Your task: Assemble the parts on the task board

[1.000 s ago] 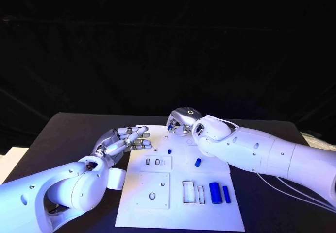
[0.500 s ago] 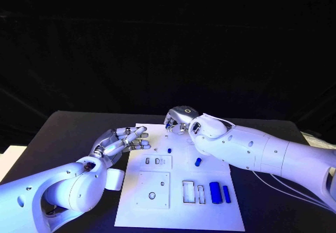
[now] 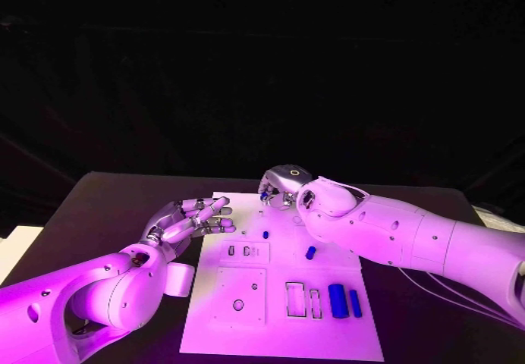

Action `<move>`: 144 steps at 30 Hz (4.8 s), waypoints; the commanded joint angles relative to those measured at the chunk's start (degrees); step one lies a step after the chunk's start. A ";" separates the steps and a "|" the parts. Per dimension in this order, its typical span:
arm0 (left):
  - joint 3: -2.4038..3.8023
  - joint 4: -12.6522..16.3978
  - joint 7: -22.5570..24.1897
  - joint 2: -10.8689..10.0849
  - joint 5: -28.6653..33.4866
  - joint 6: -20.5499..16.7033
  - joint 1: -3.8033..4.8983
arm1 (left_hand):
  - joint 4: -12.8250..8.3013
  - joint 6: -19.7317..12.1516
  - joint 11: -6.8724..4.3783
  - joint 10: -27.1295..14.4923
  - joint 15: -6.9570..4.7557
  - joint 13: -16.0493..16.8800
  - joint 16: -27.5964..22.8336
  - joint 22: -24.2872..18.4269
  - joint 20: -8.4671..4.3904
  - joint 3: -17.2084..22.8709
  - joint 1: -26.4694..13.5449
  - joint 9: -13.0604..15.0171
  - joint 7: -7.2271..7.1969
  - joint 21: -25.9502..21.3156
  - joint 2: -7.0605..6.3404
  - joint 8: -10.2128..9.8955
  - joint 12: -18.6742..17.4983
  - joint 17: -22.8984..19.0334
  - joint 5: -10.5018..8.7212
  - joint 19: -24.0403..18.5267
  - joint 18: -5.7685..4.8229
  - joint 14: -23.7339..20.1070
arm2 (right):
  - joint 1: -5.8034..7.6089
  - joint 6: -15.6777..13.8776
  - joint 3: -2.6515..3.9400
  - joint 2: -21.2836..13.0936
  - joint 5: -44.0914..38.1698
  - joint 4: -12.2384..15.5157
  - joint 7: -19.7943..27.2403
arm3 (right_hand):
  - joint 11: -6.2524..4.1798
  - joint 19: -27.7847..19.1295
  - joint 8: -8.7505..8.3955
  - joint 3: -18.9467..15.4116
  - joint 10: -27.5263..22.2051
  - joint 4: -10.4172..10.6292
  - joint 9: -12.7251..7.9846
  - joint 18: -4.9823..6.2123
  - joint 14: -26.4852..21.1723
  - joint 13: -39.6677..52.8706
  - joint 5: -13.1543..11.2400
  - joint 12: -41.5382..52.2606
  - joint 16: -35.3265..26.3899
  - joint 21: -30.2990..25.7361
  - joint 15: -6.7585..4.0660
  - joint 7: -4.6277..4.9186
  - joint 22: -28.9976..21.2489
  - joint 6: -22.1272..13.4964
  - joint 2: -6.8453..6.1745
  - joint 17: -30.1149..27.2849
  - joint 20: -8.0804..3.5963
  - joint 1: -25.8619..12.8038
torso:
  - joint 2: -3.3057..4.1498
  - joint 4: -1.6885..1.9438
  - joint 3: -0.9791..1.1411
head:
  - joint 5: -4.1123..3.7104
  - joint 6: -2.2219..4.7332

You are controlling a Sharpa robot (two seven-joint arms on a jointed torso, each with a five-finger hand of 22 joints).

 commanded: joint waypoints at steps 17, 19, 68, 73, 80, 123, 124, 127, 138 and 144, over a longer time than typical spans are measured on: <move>0.05 -0.08 0.20 -0.10 -0.19 1.23 0.10 | -0.43 -0.08 0.19 0.11 0.11 -0.04 -0.38 -0.06 0.19 -0.11 0.19 -0.04 0.40 0.02 0.64 -0.40 -0.44 0.12 -0.36 0.14 0.58 -0.20 | -0.61 1.06 -0.29 -1.10 -1.63 1.51 -1.55 | -0.43 -0.34 0.15 0.13 0.30 0.15 0.09 -1.00 1.27 0.12 0.19 0.19 0.23 0.33 0.03 0.30 -0.06 0.38 -0.93 -0.23 0.14 -0.15 | 0.16 0.10 -0.09 | 0.26 -0.23; 0.05 -0.07 0.20 -0.11 -0.19 1.23 0.10 | -0.43 -0.08 0.19 0.11 0.11 -0.04 -0.38 -0.06 0.19 -0.11 0.19 -0.04 0.40 0.02 0.64 -0.40 -0.44 0.12 -0.36 0.14 0.58 -0.20 | -0.61 1.10 -0.29 -1.09 -1.62 1.48 -1.56 | -0.42 -0.37 0.15 0.11 0.30 0.21 0.10 -0.99 1.23 0.12 0.18 0.19 0.18 0.36 0.04 0.30 -0.03 0.40 -1.05 -0.32 0.16 -0.24 | 0.16 0.10 -0.11 | 0.26 -0.24; 0.02 -0.76 -0.29 -0.26 0.13 2.14 0.25 | -0.64 -0.01 0.15 0.20 0.14 -0.02 -0.61 -0.10 0.22 -0.08 0.28 -0.02 0.30 -0.03 0.70 -0.49 -0.55 0.28 -0.36 0.08 0.58 -0.32 | 0.38 6.79 1.37 -20.09 18.46 14.36 -7.88 | -1.76 4.22 0.94 -20.94 0.23 14.55 -0.75 -3.55 2.74 31.02 13.08 32.73 13.04 12.99 -0.98 0.46 16.84 -10.27 -6.83 14.37 -0.72 -1.46 | -0.28 -1.75 0.91 | -0.66 0.67; 0.02 -0.87 -0.33 -0.18 0.14 2.21 0.25 | -0.64 -0.01 0.15 0.20 0.14 -0.02 -0.61 -0.10 0.22 -0.08 0.28 -0.02 0.30 -0.03 0.70 -0.49 -0.55 0.28 -0.36 0.08 0.58 -0.32 | 0.22 7.34 1.35 -18.98 17.96 13.00 -7.97 | -1.73 4.23 1.16 -21.50 -0.35 14.95 -0.72 -3.60 2.79 34.18 13.24 34.85 13.60 13.36 -0.96 0.46 17.33 -10.16 -6.47 15.09 -0.67 -0.56 | -0.29 -1.77 0.83 | -0.66 0.47; 0.02 -0.98 -0.38 -0.09 0.14 2.28 0.25 | -0.64 -0.01 0.15 0.20 0.14 -0.02 -0.61 -0.10 0.22 -0.08 0.28 -0.02 0.30 -0.03 0.70 -0.49 -0.55 0.28 -0.36 0.08 0.58 -0.32 | -0.16 8.18 1.32 -17.80 16.82 11.98 -8.02 | -1.73 4.20 1.30 -21.65 -0.51 15.00 -0.71 -3.63 2.84 36.23 13.65 36.24 14.00 13.55 -0.93 0.47 17.58 -10.10 -6.23 15.64 -0.63 0.22 | -0.32 -1.71 0.75 | -0.62 0.20; 0.01 -1.16 -0.64 -0.06 0.14 2.56 0.24 | -0.79 0.06 0.12 0.29 0.12 -0.01 -0.73 -0.11 0.22 -0.04 0.34 0.00 0.26 -0.06 0.78 -0.55 -0.62 0.41 -0.36 0.06 0.59 -0.34 | -1.31 1.05 1.29 -16.12 6.65 14.13 -6.01 | -3.62 5.88 4.32 -13.20 6.08 12.17 0.32 -4.56 3.68 57.27 3.53 54.66 18.27 16.96 -2.38 -1.75 23.07 -1.05 -2.04 22.32 -1.83 5.92 | -0.35 -1.64 0.76 | -0.51 -0.32; 0.01 -1.17 -0.65 -0.06 0.14 2.56 0.24 | -0.79 0.06 0.12 0.29 0.12 -0.01 -0.73 -0.11 0.22 -0.04 0.34 0.00 0.26 -0.06 0.78 -0.55 -0.62 0.41 -0.36 0.06 0.59 -0.34 | -1.31 0.74 1.29 -16.11 6.63 14.73 -6.03 | -3.62 5.88 4.24 -13.14 6.09 12.33 0.31 -4.56 3.68 57.31 3.53 54.63 18.27 16.97 -2.38 -1.75 23.07 -1.04 -2.19 22.31 -1.84 5.51 | -0.35 -1.62 0.74 | -0.51 -0.28; 0.01 -1.22 -0.68 -0.04 0.14 2.59 0.24 | -0.79 0.06 0.12 0.29 0.12 -0.01 -0.73 -0.11 0.22 -0.04 0.34 0.00 0.26 -0.06 0.78 -0.55 -0.62 0.41 -0.36 0.06 0.59 -0.34 | -1.21 0.18 1.30 -15.87 6.69 16.20 -6.25 | -3.58 5.88 3.96 -13.16 6.10 12.93 0.25 -4.57 3.65 57.46 3.41 54.53 18.25 17.00 -2.35 -1.70 23.11 -1.14 -2.68 22.27 -1.85 4.15 | -0.37 -1.59 0.70 | -0.51 -0.27; 0.01 -1.32 -0.78 0.11 0.14 2.74 0.24 | -0.84 0.07 0.11 0.30 0.12 0.00 -0.77 -0.12 0.22 -0.02 0.38 0.00 0.25 -0.07 0.82 -0.57 -0.65 0.45 -0.35 0.06 0.59 -0.34 | -0.99 0.64 1.29 -12.05 6.75 17.19 -7.11 | -3.37 5.83 3.17 -13.40 5.98 14.05 0.09 -4.57 3.64 57.49 -0.52 53.94 18.38 17.01 -2.22 -1.45 23.10 -1.64 -3.39 22.53 -1.78 1.94 | -0.36 -1.50 0.66 | -0.18 -0.38; 0.01 -1.35 -0.82 0.16 0.14 2.78 0.24 | -0.84 0.07 0.11 0.30 0.12 0.00 -0.77 -0.12 0.22 -0.02 0.38 0.00 0.25 -0.07 0.82 -0.57 -0.65 0.45 -0.35 0.06 0.59 -0.34 | -0.99 1.86 1.12 -8.81 6.39 15.20 -7.39 | -3.35 5.81 3.09 -13.39 5.89 14.08 0.07 -4.56 3.64 57.36 -0.48 53.74 18.40 16.99 -2.21 -1.44 23.07 -1.72 -3.40 22.57 -1.77 1.88 | -0.31 -1.59 0.66 | 0.00 -0.50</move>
